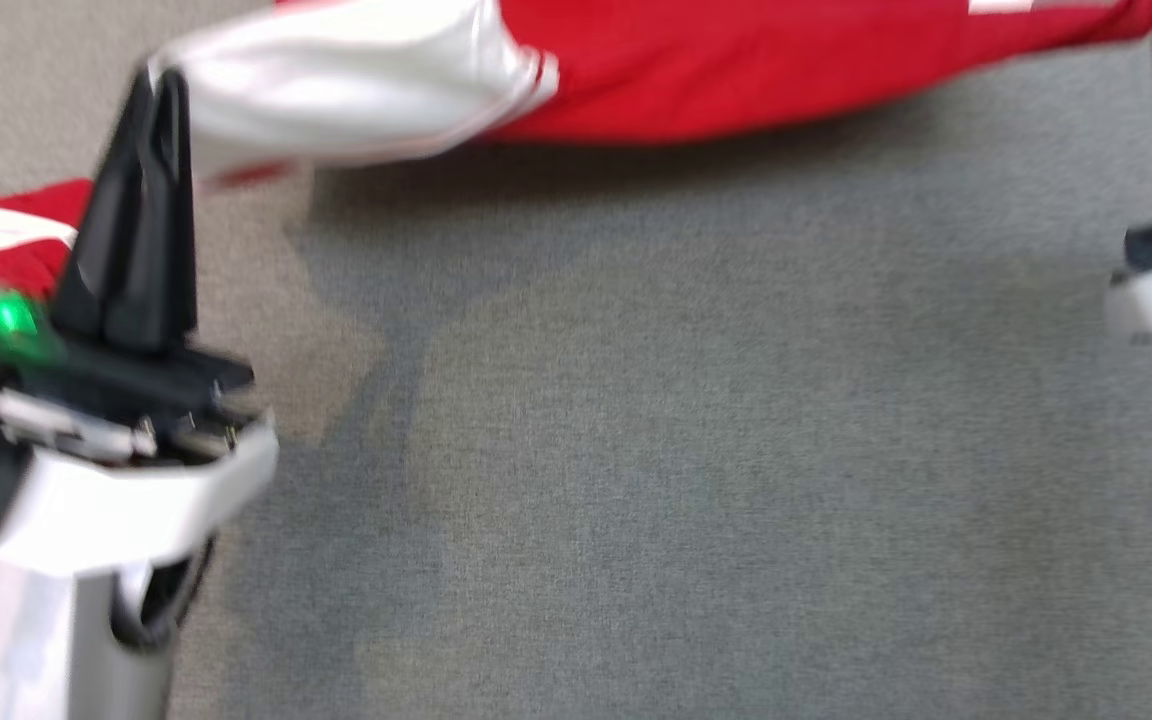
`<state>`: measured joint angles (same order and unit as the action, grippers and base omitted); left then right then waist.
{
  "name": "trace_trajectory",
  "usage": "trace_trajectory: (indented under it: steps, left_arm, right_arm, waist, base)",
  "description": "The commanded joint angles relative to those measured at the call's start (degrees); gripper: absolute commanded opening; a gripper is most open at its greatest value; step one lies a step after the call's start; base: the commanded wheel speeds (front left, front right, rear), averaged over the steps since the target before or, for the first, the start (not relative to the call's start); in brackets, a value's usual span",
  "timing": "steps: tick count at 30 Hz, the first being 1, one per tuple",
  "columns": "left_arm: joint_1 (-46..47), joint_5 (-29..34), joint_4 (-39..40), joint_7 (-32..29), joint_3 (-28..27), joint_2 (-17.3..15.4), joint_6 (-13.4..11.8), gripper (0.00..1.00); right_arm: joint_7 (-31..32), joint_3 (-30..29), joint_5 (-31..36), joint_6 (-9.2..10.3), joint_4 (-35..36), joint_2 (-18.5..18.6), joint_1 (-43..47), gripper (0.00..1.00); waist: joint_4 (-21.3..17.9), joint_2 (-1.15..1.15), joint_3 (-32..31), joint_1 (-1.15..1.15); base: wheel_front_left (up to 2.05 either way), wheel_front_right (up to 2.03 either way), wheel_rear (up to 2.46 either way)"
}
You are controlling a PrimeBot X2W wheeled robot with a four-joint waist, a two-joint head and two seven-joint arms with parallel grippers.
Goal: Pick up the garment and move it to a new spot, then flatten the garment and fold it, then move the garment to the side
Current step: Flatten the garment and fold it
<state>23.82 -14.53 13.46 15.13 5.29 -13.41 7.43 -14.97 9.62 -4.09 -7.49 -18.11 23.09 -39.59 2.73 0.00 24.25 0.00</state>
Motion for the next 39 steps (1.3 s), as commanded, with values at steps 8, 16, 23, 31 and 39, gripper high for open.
trace_trajectory:
  steps: [8, 16, 23, 31, 39]
  left_arm:
    - [-17.6, 0.5, 4.4, 0.0, -1.1, 3.7, 0.0, 0.0]
    - [-29.0, 1.8, 7.2, 0.0, -1.7, 6.9, 0.0, 0.0]
    - [-34.7, 3.0, 7.7, 0.0, 0.1, 7.1, 0.0, 0.0]
    - [-28.5, 3.5, -1.8, 0.0, 2.8, 5.2, 0.0, 0.0]
    - [-20.4, 3.8, -11.6, 0.0, 0.6, 6.2, -2.0, 0.0]
  right_arm:
    - [-0.2, -3.7, 0.6, -0.01, 6.8, -0.1, 17.0, 0.0]
    - [-0.2, -9.1, 1.9, -0.01, 13.8, -1.9, 32.2, 0.0]
    - [-0.2, -10.3, 3.3, 0.0, 16.7, -3.3, 40.4, 0.0]
    - [-0.2, -5.8, 4.3, 0.0, 10.4, -2.1, 35.5, 0.0]
    - [-0.2, -0.9, 4.5, -0.01, 1.9, 0.0, 27.0, 0.0]
  waist:
    - [-1.9, 0.0, -10.9, 0.0]
    - [-1.8, 0.0, -14.9, 0.0]
    - [-2.2, 0.0, -16.5, 0.0]
    - [-3.1, 0.0, -16.9, 0.0]
    - [-2.7, 0.0, -14.0, 0.0]
  base:
    - [0.0, 0.0, 0.0]
    - [0.0, 0.0, 0.0]
    - [0.0, 0.0, 0.0]
    - [0.0, 0.0, 0.0]
    - [0.0, 0.0, 0.0]
